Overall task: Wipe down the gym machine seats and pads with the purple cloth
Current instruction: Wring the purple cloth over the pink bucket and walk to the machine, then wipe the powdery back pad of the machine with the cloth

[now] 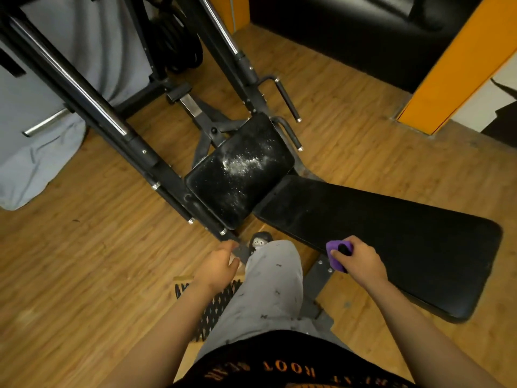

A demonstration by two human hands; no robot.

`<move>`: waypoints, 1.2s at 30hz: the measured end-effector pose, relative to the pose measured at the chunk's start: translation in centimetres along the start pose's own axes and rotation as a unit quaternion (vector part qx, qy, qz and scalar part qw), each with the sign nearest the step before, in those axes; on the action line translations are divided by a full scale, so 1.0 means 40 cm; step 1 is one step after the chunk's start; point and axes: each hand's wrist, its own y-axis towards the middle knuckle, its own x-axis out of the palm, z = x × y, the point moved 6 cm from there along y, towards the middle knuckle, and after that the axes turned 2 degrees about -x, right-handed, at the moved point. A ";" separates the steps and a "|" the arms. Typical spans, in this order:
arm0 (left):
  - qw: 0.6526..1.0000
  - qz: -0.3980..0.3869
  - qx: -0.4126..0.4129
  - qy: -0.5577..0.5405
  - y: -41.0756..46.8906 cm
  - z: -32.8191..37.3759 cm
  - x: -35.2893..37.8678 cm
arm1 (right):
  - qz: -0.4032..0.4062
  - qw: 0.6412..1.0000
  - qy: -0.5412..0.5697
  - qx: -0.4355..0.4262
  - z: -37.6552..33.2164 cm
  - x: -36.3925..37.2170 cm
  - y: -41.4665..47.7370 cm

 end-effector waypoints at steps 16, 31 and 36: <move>0.992 0.115 -0.052 0.022 0.686 -0.264 -0.150 | 0.002 0.990 0.038 -0.133 -0.435 0.237 0.680; 0.923 0.385 -0.009 -0.016 1.034 -0.635 -0.027 | -0.010 0.948 0.039 -0.315 -0.693 0.575 1.109; 0.905 0.400 -0.081 -0.118 1.001 -0.747 0.002 | 0.004 0.953 0.013 -0.303 -0.756 0.630 1.065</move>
